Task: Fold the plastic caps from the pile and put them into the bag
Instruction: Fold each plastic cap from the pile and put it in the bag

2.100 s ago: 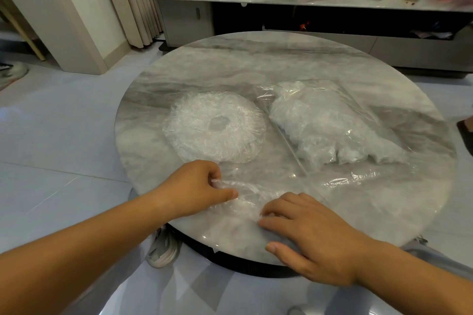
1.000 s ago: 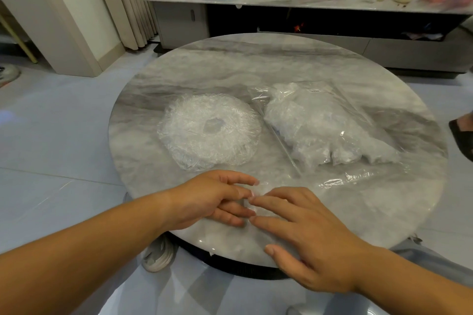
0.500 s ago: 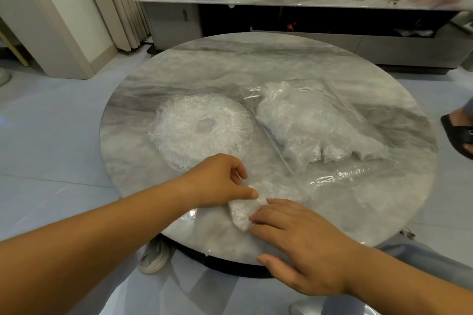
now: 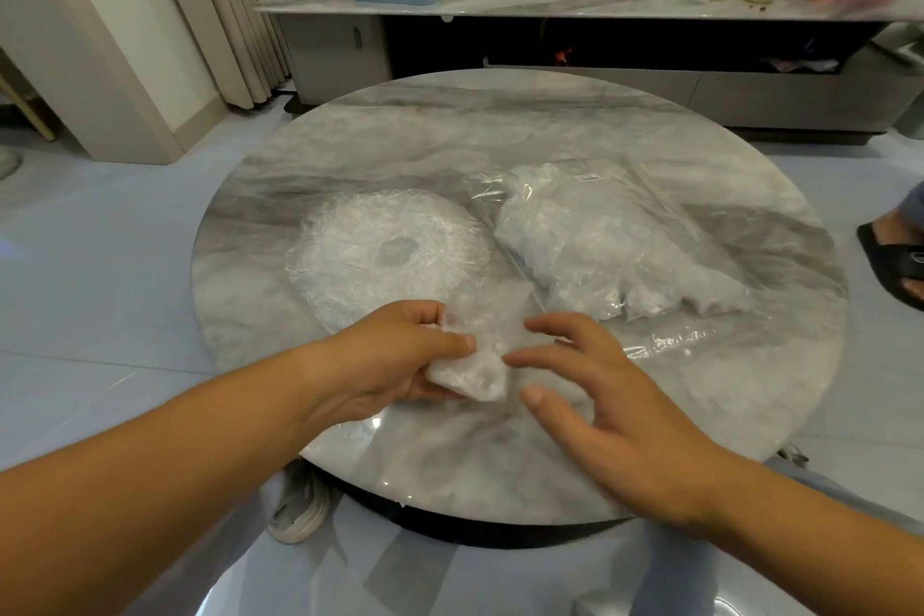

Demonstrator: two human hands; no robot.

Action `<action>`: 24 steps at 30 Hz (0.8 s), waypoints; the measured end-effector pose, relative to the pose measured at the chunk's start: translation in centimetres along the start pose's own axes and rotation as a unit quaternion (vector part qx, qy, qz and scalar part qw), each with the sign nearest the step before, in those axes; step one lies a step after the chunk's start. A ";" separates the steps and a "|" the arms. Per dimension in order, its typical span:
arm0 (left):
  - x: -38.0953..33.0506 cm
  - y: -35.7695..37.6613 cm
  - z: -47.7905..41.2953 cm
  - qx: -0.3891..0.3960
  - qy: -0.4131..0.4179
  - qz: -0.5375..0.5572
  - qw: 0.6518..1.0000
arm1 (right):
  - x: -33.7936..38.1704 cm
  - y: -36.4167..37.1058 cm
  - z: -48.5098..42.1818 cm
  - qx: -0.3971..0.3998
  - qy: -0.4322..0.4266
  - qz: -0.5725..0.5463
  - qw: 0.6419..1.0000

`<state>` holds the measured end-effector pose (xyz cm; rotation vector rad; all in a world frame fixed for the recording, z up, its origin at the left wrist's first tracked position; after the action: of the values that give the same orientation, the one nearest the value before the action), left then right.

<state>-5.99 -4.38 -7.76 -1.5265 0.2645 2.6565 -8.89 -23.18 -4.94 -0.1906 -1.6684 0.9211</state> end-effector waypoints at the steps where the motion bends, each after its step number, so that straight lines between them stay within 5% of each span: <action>1: -0.2 0.2 0.2 0.012 0.004 0.027 1.000 | 0.1 -0.5 -0.4 -0.013 0.039 -0.069 0.997; 7: -0.8 2.0 2.1 0.101 -0.004 0.078 0.992 | -0.5 -1.0 -1.9 -0.008 0.163 -0.404 0.900; 10: -0.4 2.8 2.6 0.133 -0.021 0.050 0.990 | -0.9 -1.0 -1.9 -0.010 0.179 -0.474 0.862; 17: 0.8 3.2 2.3 0.152 -0.090 0.110 0.978 | -0.5 -1.5 -2.0 -0.044 0.077 -0.357 0.930; 24: 0.5 3.3 2.9 0.260 -0.147 0.263 0.917 | 0.9 -1.2 -0.3 -0.022 -0.067 -0.094 0.993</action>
<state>-9.16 -7.07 -6.43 -0.9658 1.3972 2.7717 -8.52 -23.33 -3.45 -0.0013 -1.7974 0.7691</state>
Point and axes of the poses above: each hand's wrist, its own z-axis away from the middle knuckle, its own y-axis out of the palm, x = y × z, the point moved 6 cm from there along -z, towards the middle knuckle, and after that the axes turned 4 degrees about y, right-handed, at the moved point
